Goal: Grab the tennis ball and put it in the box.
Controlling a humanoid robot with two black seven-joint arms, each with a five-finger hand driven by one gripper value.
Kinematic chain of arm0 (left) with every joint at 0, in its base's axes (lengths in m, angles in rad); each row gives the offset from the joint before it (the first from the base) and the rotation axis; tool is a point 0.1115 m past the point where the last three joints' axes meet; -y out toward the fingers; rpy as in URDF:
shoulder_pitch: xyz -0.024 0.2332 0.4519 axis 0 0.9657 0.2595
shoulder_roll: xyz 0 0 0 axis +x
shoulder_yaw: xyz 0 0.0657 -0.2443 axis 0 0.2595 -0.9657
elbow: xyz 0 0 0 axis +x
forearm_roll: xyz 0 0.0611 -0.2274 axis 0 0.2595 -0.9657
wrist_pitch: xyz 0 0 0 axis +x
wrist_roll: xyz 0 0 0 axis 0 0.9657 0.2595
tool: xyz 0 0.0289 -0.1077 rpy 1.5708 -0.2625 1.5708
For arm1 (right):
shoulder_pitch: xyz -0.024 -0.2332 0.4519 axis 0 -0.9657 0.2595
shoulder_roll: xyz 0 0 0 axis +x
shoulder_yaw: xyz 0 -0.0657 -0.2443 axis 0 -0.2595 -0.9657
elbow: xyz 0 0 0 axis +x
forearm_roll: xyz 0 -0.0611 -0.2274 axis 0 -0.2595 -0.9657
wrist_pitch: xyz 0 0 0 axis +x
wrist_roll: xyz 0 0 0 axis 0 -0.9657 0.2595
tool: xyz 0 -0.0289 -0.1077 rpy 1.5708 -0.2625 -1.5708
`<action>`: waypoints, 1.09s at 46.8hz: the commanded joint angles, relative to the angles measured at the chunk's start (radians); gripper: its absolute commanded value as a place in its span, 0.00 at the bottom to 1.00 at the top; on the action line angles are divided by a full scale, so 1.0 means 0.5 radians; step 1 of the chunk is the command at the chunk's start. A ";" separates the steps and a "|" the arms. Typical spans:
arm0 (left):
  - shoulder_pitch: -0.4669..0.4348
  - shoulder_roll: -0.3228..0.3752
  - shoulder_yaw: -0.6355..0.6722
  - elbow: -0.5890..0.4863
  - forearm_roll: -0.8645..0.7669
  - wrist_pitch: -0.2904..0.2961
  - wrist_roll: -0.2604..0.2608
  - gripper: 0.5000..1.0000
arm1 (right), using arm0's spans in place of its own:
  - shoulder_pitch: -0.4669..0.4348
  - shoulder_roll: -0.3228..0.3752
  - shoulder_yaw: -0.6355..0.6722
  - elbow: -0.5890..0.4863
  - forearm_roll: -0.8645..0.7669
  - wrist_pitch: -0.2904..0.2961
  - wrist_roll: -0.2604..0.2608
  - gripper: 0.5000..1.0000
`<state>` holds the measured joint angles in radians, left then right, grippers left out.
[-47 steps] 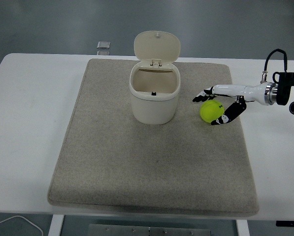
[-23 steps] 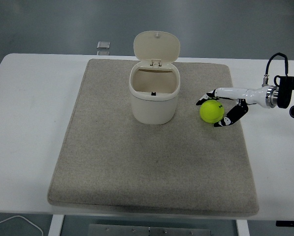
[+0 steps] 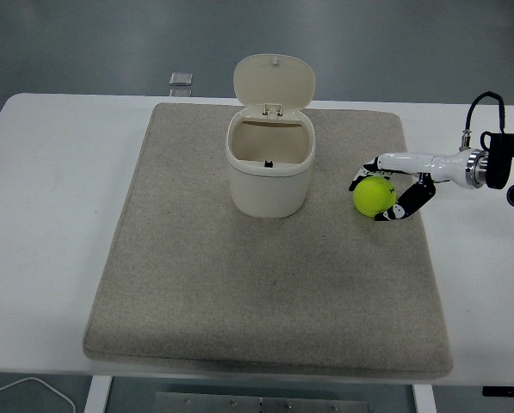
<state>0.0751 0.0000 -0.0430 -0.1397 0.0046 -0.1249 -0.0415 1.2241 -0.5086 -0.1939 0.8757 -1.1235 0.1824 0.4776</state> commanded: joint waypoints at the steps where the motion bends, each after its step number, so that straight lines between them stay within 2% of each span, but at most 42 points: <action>1: 0.000 0.000 0.000 -0.003 0.000 0.001 0.000 0.99 | 0.003 0.002 0.001 0.000 0.001 0.000 0.005 0.06; 4: 0.000 0.000 0.000 -0.003 0.000 0.001 0.000 0.99 | 0.009 -0.001 0.007 0.003 0.001 0.000 0.005 0.00; 18: 0.000 0.000 0.000 0.000 0.000 0.001 0.000 0.99 | 0.040 -0.032 0.044 0.034 0.044 0.003 0.005 0.00; 21: 0.000 0.000 0.000 -0.003 0.000 0.001 0.000 0.99 | 0.074 -0.059 0.084 0.052 0.050 0.025 0.005 0.00; 24: 0.000 0.000 0.000 0.000 0.000 0.001 0.000 0.99 | 0.092 -0.145 0.127 0.089 0.090 0.046 0.008 0.00; 33: 0.000 0.000 0.000 0.000 0.000 0.001 0.000 0.99 | 0.202 -0.345 0.231 0.270 0.176 0.255 0.048 0.00; 38: 0.000 0.000 0.000 0.000 0.000 0.001 0.000 0.99 | 0.261 -0.391 0.296 0.344 0.213 0.341 0.079 0.00; 44: 0.000 0.000 0.000 0.000 0.000 0.001 0.000 0.99 | 0.334 -0.363 0.314 0.353 0.311 0.362 0.088 0.00; 51: 0.000 0.000 0.000 0.000 0.000 0.001 0.000 0.99 | 0.368 -0.238 0.317 0.350 0.403 0.356 0.088 0.00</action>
<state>0.0751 0.0000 -0.0430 -0.1397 0.0046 -0.1243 -0.0413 1.4058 -0.6576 -0.0362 1.0527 -0.9391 0.3640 0.5217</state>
